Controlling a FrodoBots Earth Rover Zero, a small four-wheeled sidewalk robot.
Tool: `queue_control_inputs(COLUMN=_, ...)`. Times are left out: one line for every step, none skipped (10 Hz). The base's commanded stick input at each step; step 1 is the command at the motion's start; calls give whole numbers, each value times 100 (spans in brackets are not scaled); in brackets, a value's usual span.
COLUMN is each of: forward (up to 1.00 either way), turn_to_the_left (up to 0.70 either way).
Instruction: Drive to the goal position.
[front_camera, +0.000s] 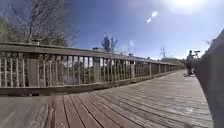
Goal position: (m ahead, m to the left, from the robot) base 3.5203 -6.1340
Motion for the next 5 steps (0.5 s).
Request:
queue_control_inputs(forward=4, turn_to_the_left=-2)
queue_control_inputs(forward=7, turn_to_the_left=0)
queue_control_inputs(forward=17, turn_to_the_left=0)
queue_control_inputs(forward=45, turn_to_the_left=-1)
queue_control_inputs(forward=70, turn_to_the_left=-3)
